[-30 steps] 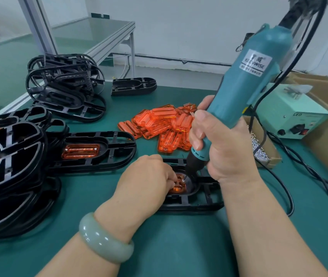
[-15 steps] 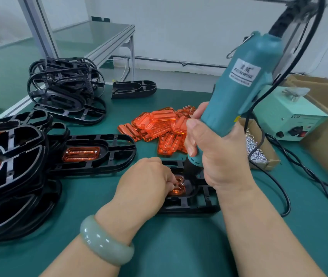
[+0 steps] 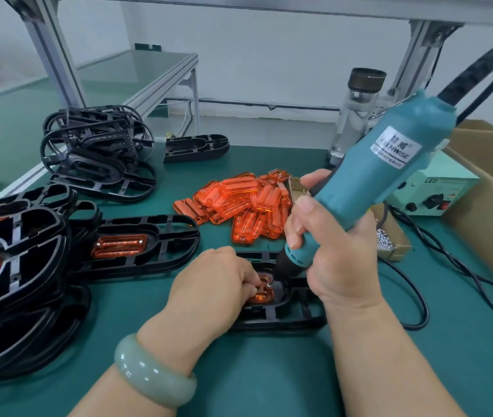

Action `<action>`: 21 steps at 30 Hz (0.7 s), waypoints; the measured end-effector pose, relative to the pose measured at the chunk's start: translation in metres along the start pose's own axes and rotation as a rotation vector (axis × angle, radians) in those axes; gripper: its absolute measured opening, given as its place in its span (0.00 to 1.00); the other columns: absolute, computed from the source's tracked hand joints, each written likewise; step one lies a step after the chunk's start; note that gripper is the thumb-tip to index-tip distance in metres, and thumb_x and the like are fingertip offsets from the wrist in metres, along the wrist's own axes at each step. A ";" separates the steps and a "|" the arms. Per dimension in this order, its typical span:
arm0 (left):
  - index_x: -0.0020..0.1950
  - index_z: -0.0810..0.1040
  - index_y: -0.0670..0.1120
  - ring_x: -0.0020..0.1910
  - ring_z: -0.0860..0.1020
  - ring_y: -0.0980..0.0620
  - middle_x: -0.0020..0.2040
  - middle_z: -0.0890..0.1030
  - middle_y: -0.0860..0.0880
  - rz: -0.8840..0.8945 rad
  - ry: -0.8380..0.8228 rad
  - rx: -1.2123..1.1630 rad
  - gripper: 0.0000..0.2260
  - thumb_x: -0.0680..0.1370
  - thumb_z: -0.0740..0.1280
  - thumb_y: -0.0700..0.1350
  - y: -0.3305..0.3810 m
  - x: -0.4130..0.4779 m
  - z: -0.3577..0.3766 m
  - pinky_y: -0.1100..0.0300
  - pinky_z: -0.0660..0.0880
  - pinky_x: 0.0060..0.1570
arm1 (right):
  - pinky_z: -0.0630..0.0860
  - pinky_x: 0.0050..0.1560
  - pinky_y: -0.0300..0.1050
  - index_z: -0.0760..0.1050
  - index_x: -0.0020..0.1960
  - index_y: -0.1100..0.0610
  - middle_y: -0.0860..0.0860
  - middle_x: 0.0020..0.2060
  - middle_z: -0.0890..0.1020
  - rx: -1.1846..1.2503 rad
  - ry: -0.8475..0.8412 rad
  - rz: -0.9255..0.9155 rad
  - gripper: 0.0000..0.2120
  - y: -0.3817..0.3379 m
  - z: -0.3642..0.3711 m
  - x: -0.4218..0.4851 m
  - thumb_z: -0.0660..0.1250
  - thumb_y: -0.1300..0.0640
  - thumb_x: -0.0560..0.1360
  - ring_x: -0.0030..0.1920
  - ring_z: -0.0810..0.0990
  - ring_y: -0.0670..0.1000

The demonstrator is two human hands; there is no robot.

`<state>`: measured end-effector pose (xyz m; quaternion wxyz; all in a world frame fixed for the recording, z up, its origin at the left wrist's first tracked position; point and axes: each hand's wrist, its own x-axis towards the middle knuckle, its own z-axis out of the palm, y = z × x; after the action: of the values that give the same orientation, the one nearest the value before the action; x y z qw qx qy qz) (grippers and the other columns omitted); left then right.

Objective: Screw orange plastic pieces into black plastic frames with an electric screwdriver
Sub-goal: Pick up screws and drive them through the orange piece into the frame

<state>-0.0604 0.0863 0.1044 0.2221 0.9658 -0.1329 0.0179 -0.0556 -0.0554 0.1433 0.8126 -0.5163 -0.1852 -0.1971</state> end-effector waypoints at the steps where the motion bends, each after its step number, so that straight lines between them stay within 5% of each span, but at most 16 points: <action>1: 0.51 0.81 0.62 0.52 0.71 0.55 0.38 0.67 0.59 -0.007 -0.007 0.009 0.07 0.75 0.67 0.53 0.000 0.000 0.000 0.59 0.71 0.44 | 0.69 0.30 0.38 0.74 0.48 0.56 0.46 0.26 0.74 0.026 -0.004 -0.005 0.09 -0.001 0.000 0.000 0.64 0.67 0.71 0.23 0.70 0.48; 4: 0.51 0.80 0.62 0.52 0.70 0.55 0.40 0.67 0.58 -0.021 -0.038 0.035 0.07 0.75 0.66 0.53 0.002 0.000 -0.001 0.59 0.70 0.45 | 0.69 0.30 0.37 0.72 0.49 0.56 0.46 0.25 0.72 0.213 0.023 -0.048 0.09 -0.008 -0.004 0.005 0.66 0.63 0.69 0.23 0.70 0.46; 14: 0.50 0.80 0.58 0.49 0.75 0.55 0.46 0.77 0.58 0.028 -0.080 0.145 0.07 0.77 0.62 0.53 0.011 0.001 -0.015 0.58 0.74 0.48 | 0.69 0.31 0.37 0.71 0.45 0.53 0.46 0.27 0.71 0.337 0.505 -0.002 0.06 -0.009 -0.036 0.016 0.61 0.63 0.77 0.25 0.69 0.45; 21: 0.57 0.81 0.53 0.53 0.77 0.57 0.55 0.82 0.56 0.129 0.039 -0.080 0.10 0.78 0.64 0.47 0.047 0.063 -0.026 0.66 0.69 0.53 | 0.68 0.28 0.37 0.72 0.45 0.54 0.47 0.26 0.71 0.274 0.645 -0.007 0.07 -0.013 -0.044 0.019 0.62 0.65 0.78 0.24 0.69 0.46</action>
<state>-0.0117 0.0412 0.1534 0.2614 0.9450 -0.1910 0.0459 -0.0415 -0.1030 0.1457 0.8902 -0.3131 0.0545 -0.3264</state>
